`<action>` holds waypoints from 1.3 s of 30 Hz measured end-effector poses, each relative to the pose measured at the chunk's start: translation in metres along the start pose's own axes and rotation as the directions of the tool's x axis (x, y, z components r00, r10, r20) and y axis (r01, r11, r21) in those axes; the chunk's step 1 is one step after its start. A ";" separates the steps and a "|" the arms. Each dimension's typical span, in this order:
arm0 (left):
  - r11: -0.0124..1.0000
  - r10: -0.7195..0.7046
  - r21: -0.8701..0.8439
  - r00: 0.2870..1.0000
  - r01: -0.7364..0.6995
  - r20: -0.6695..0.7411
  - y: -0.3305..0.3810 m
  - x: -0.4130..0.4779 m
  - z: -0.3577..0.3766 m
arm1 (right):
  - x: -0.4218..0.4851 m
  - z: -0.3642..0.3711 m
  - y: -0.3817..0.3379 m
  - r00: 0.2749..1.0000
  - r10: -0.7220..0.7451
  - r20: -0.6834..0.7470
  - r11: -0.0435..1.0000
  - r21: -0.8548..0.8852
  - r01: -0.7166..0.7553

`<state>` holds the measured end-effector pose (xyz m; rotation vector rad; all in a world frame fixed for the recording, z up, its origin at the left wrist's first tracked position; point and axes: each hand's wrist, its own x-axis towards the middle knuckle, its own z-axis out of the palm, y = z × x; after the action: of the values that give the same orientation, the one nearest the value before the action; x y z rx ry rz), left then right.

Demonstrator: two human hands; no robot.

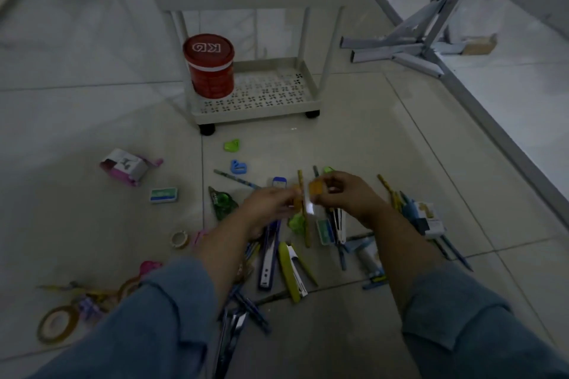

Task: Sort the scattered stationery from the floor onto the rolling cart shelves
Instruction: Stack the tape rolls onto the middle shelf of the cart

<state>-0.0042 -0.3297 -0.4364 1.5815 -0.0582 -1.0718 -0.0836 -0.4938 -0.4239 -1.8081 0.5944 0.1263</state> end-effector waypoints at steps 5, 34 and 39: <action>0.950 -0.009 -0.310 0.996 0.037 0.093 0.004 -0.013 -0.035 | -0.001 0.034 -0.024 0.974 -0.156 0.167 0.987 -0.009 0.159; 0.201 -0.120 0.979 0.993 0.041 -0.017 -0.041 -0.038 -0.064 | 0.037 0.095 -0.048 0.967 -0.177 0.181 0.936 -0.274 0.222; 0.626 0.001 0.765 0.982 0.148 -0.191 -0.034 -0.028 -0.085 | 0.040 0.087 -0.059 0.965 -0.212 0.155 0.951 -0.196 0.241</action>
<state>0.0182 -0.2381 -0.4544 2.4894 -0.3933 -1.0156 -0.0041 -0.4151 -0.4154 -2.0453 0.2831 0.1567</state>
